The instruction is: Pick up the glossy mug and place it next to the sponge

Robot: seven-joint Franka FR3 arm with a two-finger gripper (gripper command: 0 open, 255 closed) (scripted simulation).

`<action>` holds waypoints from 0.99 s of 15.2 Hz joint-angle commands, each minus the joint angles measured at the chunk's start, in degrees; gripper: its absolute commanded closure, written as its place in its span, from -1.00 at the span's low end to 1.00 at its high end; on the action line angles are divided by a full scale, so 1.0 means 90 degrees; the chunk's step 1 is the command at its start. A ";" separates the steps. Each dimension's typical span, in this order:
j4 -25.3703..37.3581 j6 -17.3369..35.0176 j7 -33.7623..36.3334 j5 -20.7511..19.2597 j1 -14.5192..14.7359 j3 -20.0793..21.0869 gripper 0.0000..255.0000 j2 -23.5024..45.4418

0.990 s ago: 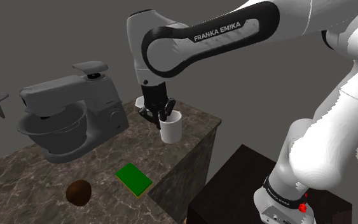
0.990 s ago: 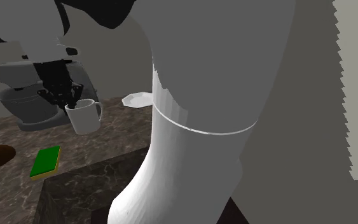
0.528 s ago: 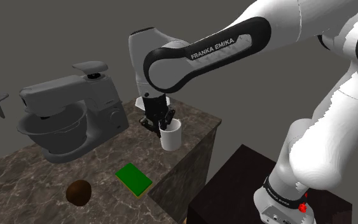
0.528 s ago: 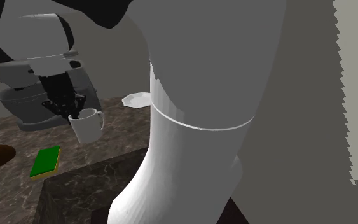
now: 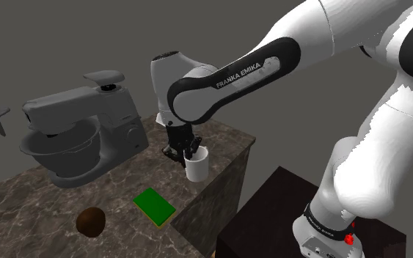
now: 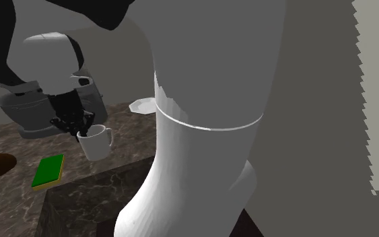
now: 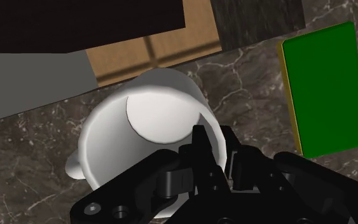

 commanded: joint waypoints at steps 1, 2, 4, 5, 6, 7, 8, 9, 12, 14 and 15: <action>-0.0116 0.0179 0.0005 -0.0015 -0.0002 0.0002 1.00 0.0059; -0.0164 0.0265 0.0013 -0.0025 -0.0001 0.0004 1.00 0.0098; -0.0254 0.0436 0.0030 -0.0045 -0.0001 0.0010 1.00 0.0182; -0.0298 0.0522 0.0039 -0.0057 0.0000 0.0012 1.00 0.0226; -0.0335 0.0599 0.0047 -0.0067 0.0000 0.0014 1.00 0.0266; -0.0336 0.0599 0.0047 -0.0067 0.0000 0.0014 1.00 0.0265; -0.0335 0.0599 0.0047 -0.0067 0.0000 0.0014 1.00 0.0266; -0.0335 0.0599 0.0047 -0.0067 0.0000 0.0014 1.00 0.0266; -0.0335 0.0599 0.0047 -0.0067 0.0000 0.0014 1.00 0.0266; -0.0335 0.0599 0.0047 -0.0067 0.0000 0.0014 -1.00 0.0266; -0.0335 0.0598 0.0047 -0.0067 0.0000 0.0014 -1.00 0.0266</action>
